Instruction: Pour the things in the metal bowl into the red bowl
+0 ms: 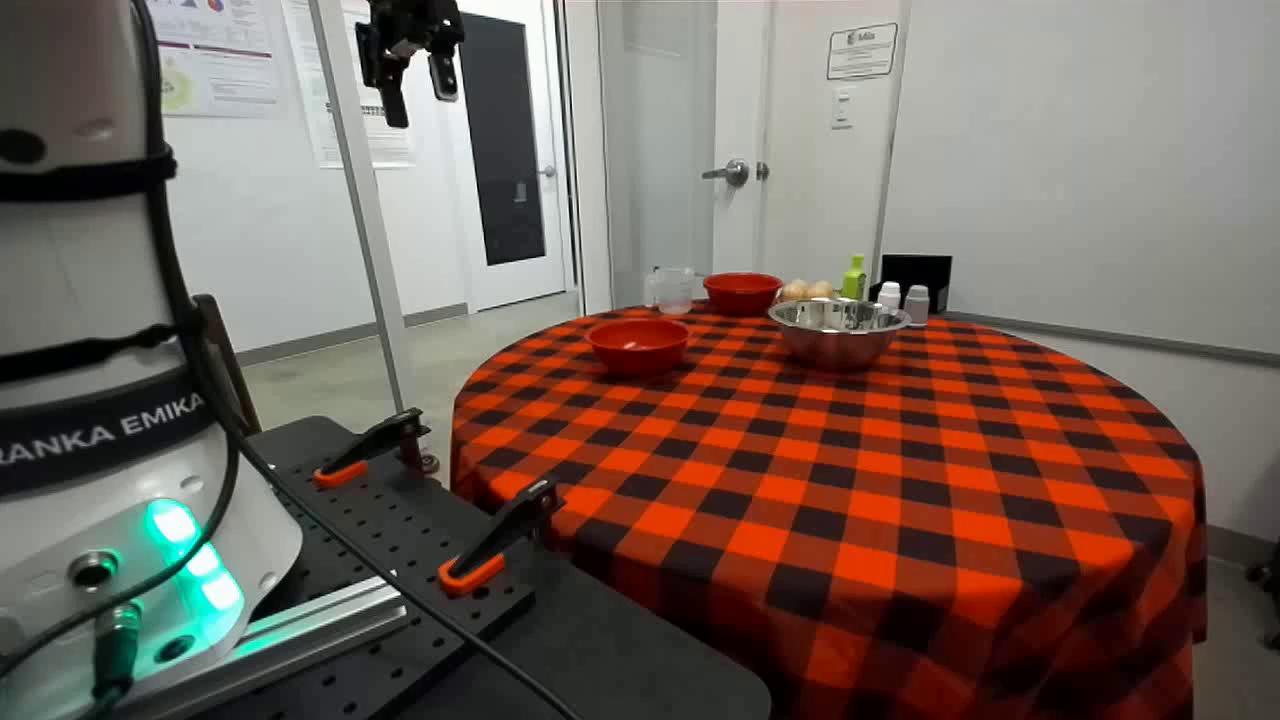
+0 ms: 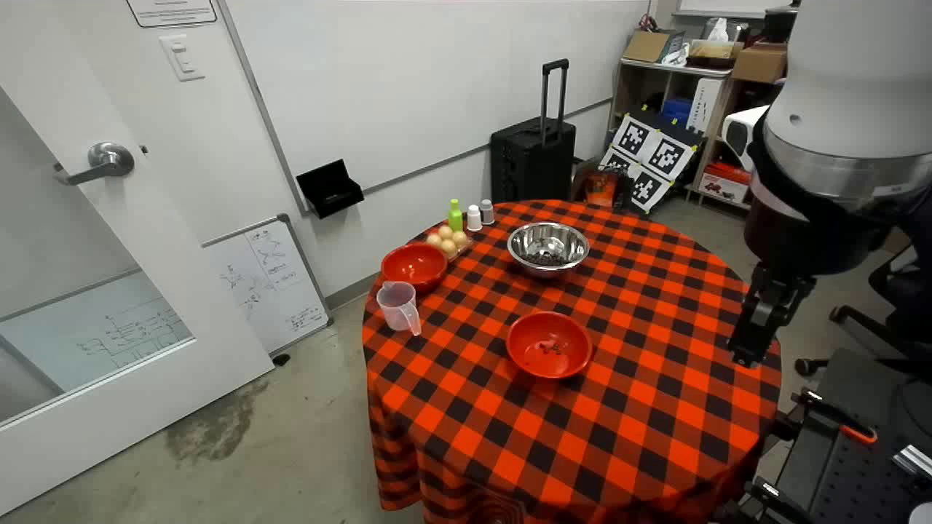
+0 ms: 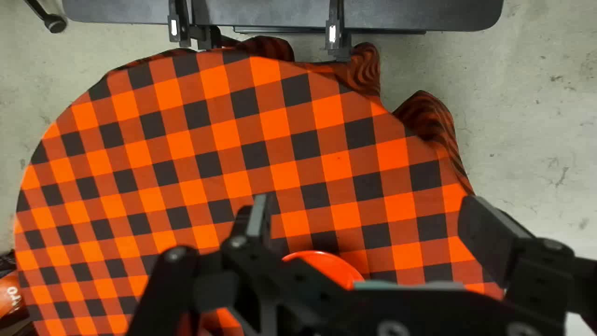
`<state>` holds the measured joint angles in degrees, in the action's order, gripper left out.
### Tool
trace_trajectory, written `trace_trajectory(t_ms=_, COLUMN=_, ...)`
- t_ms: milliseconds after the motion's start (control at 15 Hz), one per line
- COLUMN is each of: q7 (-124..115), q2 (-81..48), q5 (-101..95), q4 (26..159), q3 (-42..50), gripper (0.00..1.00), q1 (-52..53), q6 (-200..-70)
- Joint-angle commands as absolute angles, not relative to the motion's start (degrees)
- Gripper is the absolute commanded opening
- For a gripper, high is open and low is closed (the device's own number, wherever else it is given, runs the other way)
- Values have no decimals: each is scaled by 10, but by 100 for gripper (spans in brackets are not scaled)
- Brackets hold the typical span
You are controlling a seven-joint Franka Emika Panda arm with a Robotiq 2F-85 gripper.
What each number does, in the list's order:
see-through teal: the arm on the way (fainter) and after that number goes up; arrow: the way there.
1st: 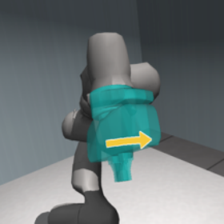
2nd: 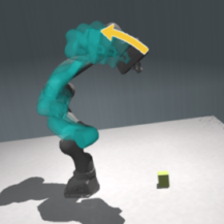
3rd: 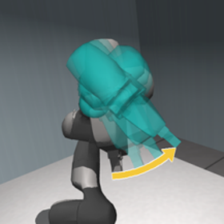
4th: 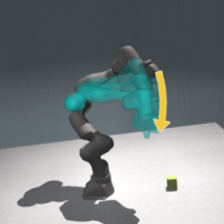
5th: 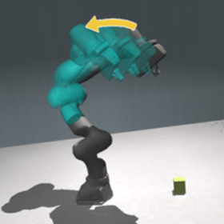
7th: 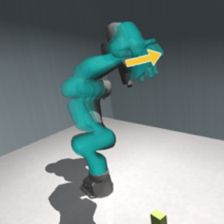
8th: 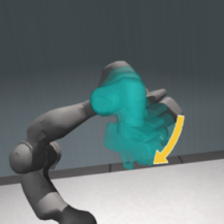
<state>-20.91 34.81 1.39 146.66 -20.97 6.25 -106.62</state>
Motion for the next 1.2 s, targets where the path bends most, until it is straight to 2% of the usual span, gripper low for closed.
trace_trajectory(t_ms=0, q7=-216, q2=345, q5=7, q4=1466, q3=-198, gripper=100, q1=76, q6=-1066)
trace_trajectory(t_ms=533, q7=-200, q2=314, q5=4, q4=1456, q3=-178, gripper=100, q1=70, q6=-1085)
trace_trajectory(t_ms=1133, q7=-241, q2=172, q5=-84, q4=1392, q3=-151, gripper=100, q1=6, q6=-1227)
